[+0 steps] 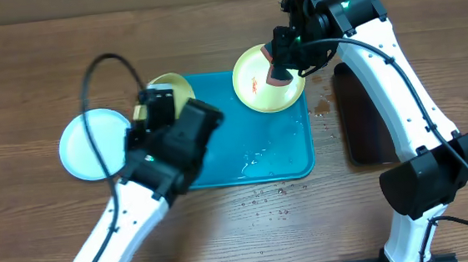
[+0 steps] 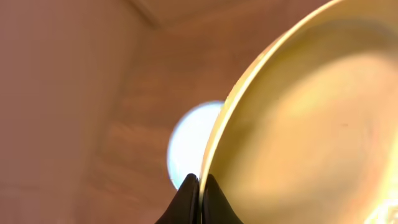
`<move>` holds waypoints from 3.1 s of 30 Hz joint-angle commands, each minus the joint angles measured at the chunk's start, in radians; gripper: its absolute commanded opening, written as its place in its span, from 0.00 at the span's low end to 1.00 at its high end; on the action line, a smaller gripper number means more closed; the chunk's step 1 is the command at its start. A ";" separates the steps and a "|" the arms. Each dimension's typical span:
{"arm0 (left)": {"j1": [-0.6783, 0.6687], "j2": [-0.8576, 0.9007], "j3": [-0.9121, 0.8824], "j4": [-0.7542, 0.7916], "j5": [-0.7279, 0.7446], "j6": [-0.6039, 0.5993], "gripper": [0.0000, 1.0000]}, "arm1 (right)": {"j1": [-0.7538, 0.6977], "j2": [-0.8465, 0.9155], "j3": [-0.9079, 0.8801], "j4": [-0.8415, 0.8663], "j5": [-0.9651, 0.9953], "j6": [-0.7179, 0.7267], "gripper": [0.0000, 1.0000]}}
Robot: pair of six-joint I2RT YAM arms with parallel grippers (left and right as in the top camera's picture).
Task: Clean dirty plates on tray and stack at the side
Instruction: 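Carry the lower yellow plate left and stack it on the white plate, then pinch the upper yellow plate's rim with the left gripper and tilt it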
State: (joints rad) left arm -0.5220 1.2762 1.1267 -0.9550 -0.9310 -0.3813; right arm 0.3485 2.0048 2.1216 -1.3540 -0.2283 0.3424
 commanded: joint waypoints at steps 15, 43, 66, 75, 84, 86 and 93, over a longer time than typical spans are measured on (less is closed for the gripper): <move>0.982 0.106 0.003 0.009 0.831 0.057 0.04 | -0.002 -0.008 0.017 0.001 0.003 -0.011 0.04; 1.077 0.462 0.139 0.158 1.258 0.327 0.47 | -0.005 -0.008 0.017 -0.032 0.003 -0.030 0.04; 0.268 0.762 0.557 0.264 1.260 0.130 0.60 | -0.156 -0.008 0.019 -0.060 -0.001 -0.056 0.04; 0.183 0.986 0.741 0.256 1.161 0.105 0.54 | -0.156 -0.008 0.019 -0.072 0.003 -0.063 0.04; 0.142 1.059 0.740 0.251 1.035 0.095 0.36 | -0.156 -0.008 0.019 -0.074 0.003 -0.063 0.04; 0.142 1.068 0.740 0.251 1.031 0.077 0.18 | -0.156 -0.008 0.019 -0.074 0.003 -0.063 0.04; 0.157 1.065 0.764 0.153 1.006 0.066 0.04 | -0.153 -0.008 0.019 -0.085 0.002 -0.079 0.04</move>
State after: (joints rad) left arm -0.3782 2.3249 1.8599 -0.7319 0.1177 -0.3065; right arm 0.1913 2.0048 2.1216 -1.4330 -0.2283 0.2871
